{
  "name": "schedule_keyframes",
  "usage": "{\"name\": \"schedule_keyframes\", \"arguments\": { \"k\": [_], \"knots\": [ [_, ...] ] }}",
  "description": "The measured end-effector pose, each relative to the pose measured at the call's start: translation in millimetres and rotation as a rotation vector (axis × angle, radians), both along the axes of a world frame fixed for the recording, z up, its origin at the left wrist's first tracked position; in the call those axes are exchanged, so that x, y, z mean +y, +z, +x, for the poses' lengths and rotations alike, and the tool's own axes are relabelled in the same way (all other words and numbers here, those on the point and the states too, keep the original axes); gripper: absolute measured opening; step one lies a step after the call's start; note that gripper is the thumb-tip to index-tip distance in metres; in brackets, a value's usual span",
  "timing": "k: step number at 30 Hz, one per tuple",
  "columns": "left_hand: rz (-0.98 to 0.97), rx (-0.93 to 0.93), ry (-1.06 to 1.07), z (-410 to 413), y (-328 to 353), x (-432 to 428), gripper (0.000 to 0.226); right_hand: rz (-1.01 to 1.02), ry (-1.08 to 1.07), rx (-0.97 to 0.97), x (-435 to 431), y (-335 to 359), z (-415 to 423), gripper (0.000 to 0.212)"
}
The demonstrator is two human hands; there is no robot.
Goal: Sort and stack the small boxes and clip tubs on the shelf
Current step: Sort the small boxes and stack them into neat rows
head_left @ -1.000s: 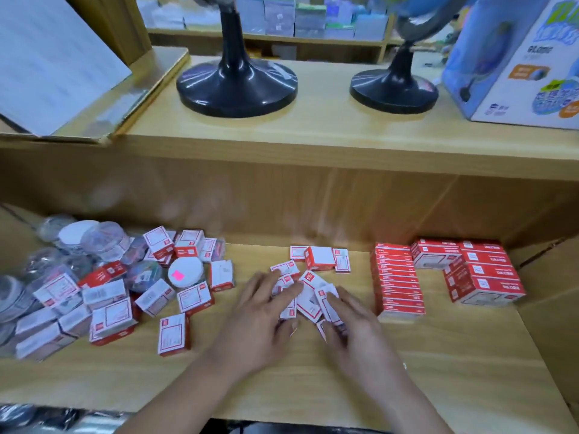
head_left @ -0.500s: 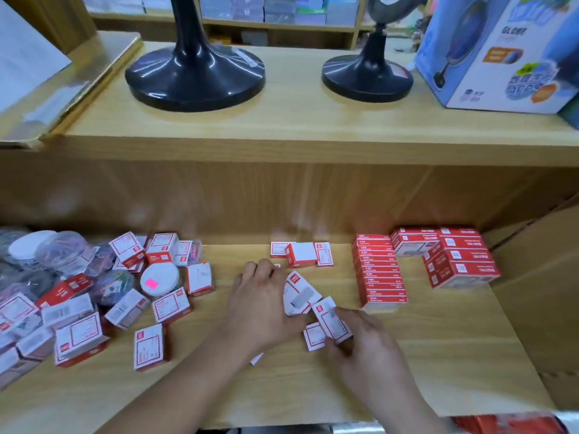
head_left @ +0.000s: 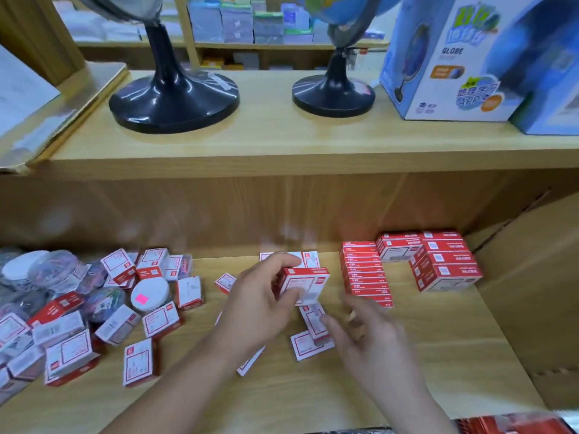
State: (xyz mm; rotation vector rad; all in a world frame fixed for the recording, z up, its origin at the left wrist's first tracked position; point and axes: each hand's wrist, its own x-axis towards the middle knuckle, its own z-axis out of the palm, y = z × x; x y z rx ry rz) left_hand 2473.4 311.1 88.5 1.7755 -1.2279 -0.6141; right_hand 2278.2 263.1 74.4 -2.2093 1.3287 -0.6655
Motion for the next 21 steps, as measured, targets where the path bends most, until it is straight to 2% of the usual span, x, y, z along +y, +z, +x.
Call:
{"name": "schedule_keyframes", "arguments": {
  "k": [2, 3, 5, 7, 9, 13, 16, 21],
  "knots": [
    [-0.014, 0.194, -0.045, -20, 14, -10, 0.037, 0.154, -0.007, -0.280, -12, 8, -13, 0.046],
    [-0.016, 0.251, -0.068, -31, 20, -16, 0.036, 0.221, 0.006, -0.348, -18, 16, -19, 0.043],
    [-0.010, 0.335, -0.120, -53, 28, -30, 0.033, 0.297, 0.003, -0.426, -31, 26, -37, 0.031],
    [0.007, 0.340, -0.181, -68, 22, -44, 0.025, 0.315, -0.071, -0.463, -41, 28, -59, 0.024],
    [0.029, 0.216, -0.238, -77, 9, -61, 0.018, 0.318, -0.120, -0.447, -49, 27, -79, 0.020],
    [-0.001, -0.030, -0.328, -91, -2, -98, 0.020, 0.250, -0.264, -0.478, -66, 25, -98, 0.018],
    [-0.117, -0.194, -0.256, -96, -1, -123, 0.018, 0.167, -0.364, -0.517, -73, 21, -105, 0.017],
    [-0.174, -0.418, -0.214, -108, -3, -148, 0.019, 0.204, -0.299, -0.485, -76, 9, -107, 0.023]
  ]
}}
